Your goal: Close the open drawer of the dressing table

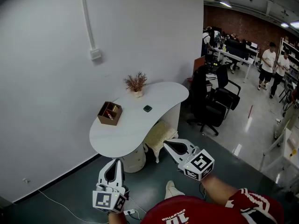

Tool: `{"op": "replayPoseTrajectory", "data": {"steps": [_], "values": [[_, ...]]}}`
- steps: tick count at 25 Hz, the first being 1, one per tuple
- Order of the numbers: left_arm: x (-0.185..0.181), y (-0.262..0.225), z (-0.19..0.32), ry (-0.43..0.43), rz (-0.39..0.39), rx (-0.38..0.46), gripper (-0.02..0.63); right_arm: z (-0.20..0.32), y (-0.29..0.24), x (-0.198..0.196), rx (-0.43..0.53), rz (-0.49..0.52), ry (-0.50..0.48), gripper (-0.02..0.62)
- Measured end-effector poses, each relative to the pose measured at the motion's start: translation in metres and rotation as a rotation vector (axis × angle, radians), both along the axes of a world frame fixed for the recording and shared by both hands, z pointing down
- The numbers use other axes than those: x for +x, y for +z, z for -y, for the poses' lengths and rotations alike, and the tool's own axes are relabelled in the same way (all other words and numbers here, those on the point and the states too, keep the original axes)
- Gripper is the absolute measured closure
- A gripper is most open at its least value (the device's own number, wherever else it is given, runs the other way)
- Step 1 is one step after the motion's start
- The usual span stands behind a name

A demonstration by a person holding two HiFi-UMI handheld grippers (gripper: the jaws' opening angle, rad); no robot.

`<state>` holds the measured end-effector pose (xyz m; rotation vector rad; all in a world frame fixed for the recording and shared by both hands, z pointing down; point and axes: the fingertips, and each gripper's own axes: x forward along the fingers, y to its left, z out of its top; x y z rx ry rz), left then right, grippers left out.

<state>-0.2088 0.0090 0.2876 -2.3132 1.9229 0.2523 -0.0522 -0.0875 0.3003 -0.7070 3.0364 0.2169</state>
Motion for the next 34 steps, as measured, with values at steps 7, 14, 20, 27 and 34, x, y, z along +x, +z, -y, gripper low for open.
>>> {"op": "replayPoseTrajectory", "data": {"steps": [7, 14, 20, 27, 34], "values": [[0.0, 0.006, -0.005, -0.006, -0.023, -0.015, 0.606, -0.007, 0.001, -0.004, 0.009, -0.016, -0.012, 0.591], [0.002, 0.011, -0.006, -0.009, -0.008, -0.023, 0.606, -0.006, 0.005, -0.001, 0.001, -0.011, 0.006, 0.592], [0.003, 0.014, -0.006, -0.014, -0.002, -0.031, 0.606, -0.003, 0.012, 0.001, -0.02, -0.007, 0.01, 0.592], [0.007, 0.013, -0.006, -0.003, -0.014, -0.033, 0.606, -0.006, 0.013, 0.005, -0.029, -0.004, 0.009, 0.592], [0.007, 0.018, -0.006, -0.007, -0.03, -0.043, 0.606, -0.006, 0.013, 0.005, -0.029, -0.006, 0.002, 0.592]]}}
